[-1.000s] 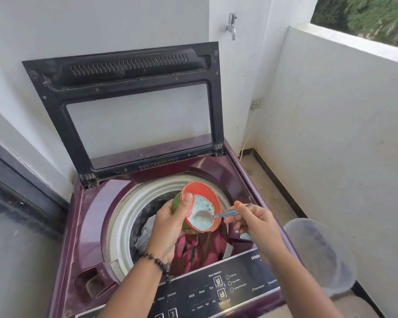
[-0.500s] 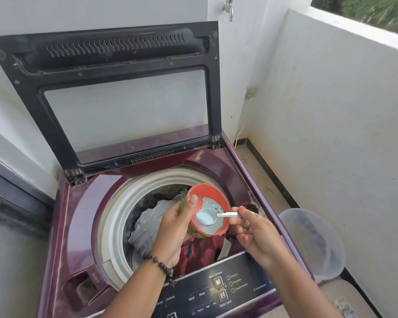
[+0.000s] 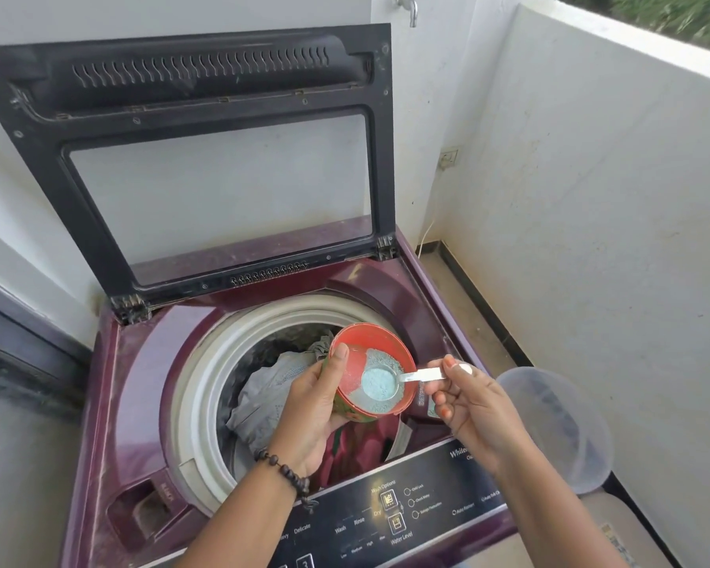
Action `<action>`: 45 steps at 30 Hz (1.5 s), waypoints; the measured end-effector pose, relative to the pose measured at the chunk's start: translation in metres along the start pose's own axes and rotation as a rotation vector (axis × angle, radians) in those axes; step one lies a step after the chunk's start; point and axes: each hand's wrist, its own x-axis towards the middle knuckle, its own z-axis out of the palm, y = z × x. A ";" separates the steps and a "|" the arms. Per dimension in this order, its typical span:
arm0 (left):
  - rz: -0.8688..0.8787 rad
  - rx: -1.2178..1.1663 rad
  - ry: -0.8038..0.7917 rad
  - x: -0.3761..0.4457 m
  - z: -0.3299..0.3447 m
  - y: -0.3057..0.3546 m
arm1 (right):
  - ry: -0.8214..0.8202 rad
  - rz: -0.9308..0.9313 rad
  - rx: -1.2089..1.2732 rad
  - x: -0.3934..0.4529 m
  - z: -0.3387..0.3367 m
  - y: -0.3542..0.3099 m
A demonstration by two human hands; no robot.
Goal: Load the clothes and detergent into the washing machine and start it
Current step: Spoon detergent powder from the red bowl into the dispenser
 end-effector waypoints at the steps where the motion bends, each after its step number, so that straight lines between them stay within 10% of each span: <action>1: -0.002 -0.007 -0.004 -0.001 0.001 0.000 | 0.000 -0.009 -0.009 0.000 -0.001 -0.002; 45: -0.036 -0.071 0.169 0.021 0.018 -0.051 | 0.296 -0.230 0.115 0.000 -0.065 -0.017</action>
